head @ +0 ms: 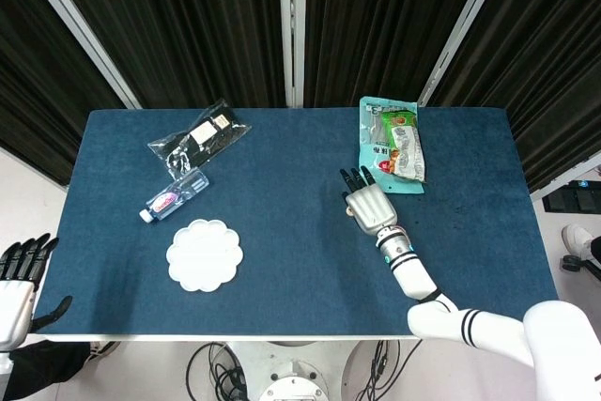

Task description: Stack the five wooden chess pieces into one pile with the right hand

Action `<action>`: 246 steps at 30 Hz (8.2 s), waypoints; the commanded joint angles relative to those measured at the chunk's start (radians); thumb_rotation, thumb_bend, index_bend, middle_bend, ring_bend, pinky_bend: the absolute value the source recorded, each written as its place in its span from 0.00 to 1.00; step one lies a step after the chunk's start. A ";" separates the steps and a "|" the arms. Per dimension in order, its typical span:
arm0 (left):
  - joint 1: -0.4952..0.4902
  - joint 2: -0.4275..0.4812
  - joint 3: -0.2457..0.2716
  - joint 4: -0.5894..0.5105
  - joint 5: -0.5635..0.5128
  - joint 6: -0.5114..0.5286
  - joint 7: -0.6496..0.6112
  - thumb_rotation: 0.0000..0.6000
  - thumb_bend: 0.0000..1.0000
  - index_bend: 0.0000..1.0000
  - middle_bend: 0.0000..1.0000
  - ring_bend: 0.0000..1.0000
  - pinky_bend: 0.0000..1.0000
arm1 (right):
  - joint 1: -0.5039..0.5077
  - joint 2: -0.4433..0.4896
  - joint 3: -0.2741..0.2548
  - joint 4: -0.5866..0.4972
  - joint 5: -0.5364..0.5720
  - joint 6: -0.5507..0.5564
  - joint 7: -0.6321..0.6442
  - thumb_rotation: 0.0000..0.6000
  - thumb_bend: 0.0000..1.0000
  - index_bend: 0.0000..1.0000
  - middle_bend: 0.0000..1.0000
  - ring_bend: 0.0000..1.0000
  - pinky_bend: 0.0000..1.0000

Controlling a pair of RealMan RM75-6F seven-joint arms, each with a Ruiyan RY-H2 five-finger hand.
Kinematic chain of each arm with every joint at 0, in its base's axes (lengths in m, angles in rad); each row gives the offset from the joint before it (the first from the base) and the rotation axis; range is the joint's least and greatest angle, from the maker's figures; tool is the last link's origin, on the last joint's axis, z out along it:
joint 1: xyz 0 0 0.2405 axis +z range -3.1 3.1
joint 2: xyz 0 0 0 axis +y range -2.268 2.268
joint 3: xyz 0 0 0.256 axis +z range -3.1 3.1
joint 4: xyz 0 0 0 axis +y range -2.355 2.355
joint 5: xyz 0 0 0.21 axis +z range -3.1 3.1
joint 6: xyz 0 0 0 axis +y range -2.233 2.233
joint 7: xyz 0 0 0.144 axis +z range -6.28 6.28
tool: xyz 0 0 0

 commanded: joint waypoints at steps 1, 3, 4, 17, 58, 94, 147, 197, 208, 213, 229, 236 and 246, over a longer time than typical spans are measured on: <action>-0.001 -0.001 0.000 -0.001 0.000 -0.002 0.004 1.00 0.24 0.05 0.00 0.00 0.00 | -0.036 0.090 -0.020 -0.106 -0.057 0.045 0.032 1.00 0.30 0.51 0.00 0.00 0.00; -0.002 -0.002 0.001 -0.002 -0.001 -0.006 0.009 1.00 0.24 0.05 0.00 0.00 0.00 | -0.061 0.146 -0.036 -0.165 -0.090 0.070 0.054 1.00 0.30 0.52 0.00 0.00 0.00; -0.003 -0.003 0.001 -0.003 -0.001 -0.007 0.012 1.00 0.24 0.05 0.00 0.00 0.00 | -0.073 0.168 -0.044 -0.186 -0.102 0.081 0.063 1.00 0.30 0.53 0.00 0.00 0.00; -0.010 -0.016 0.004 -0.012 -0.002 -0.027 0.053 1.00 0.24 0.05 0.00 0.00 0.00 | -0.181 0.345 -0.149 -0.310 -0.236 0.124 0.167 1.00 0.30 0.56 0.00 0.00 0.00; -0.009 -0.015 0.002 0.000 -0.006 -0.021 0.039 1.00 0.24 0.05 0.00 0.00 0.00 | -0.186 0.283 -0.153 -0.260 -0.230 0.034 0.111 1.00 0.30 0.53 0.00 0.00 0.00; -0.009 -0.014 0.004 -0.003 -0.001 -0.018 0.041 1.00 0.24 0.05 0.00 0.00 0.00 | -0.196 0.350 -0.092 -0.297 -0.209 0.071 0.165 1.00 0.26 0.35 0.00 0.00 0.00; -0.028 -0.034 -0.009 0.030 -0.057 -0.072 0.044 1.00 0.24 0.05 0.00 0.00 0.00 | -0.083 0.105 -0.149 0.268 -0.477 -0.080 0.704 1.00 0.25 0.45 0.00 0.00 0.00; -0.025 -0.029 -0.004 0.017 -0.041 -0.056 0.048 1.00 0.24 0.05 0.00 0.00 0.00 | -0.136 0.383 -0.180 -0.166 -0.483 -0.045 0.517 1.00 0.25 0.60 0.03 0.00 0.00; -0.024 -0.027 -0.005 0.019 -0.042 -0.054 0.041 1.00 0.24 0.05 0.00 0.00 0.00 | -0.134 0.372 -0.170 -0.163 -0.470 -0.051 0.500 1.00 0.25 0.59 0.03 0.00 0.00; -0.024 -0.028 -0.005 0.017 -0.042 -0.055 0.043 1.00 0.24 0.05 0.00 0.00 0.00 | -0.136 0.368 -0.168 -0.160 -0.462 -0.054 0.497 1.00 0.25 0.59 0.03 0.00 0.00; -0.023 -0.027 -0.004 0.018 -0.041 -0.053 0.042 1.00 0.24 0.05 0.00 0.00 0.00 | -0.135 0.358 -0.162 -0.158 -0.451 -0.062 0.488 1.00 0.25 0.55 0.03 0.00 0.00; -0.023 -0.027 -0.005 0.018 -0.043 -0.054 0.042 1.00 0.24 0.05 0.00 0.00 0.00 | -0.135 0.357 -0.162 -0.156 -0.447 -0.065 0.484 1.00 0.25 0.47 0.03 0.00 0.00; -0.021 -0.026 -0.006 0.019 -0.042 -0.051 0.038 1.00 0.24 0.05 0.00 0.00 0.00 | -0.134 0.363 -0.162 -0.166 -0.449 -0.066 0.488 1.00 0.24 0.35 0.03 0.00 0.00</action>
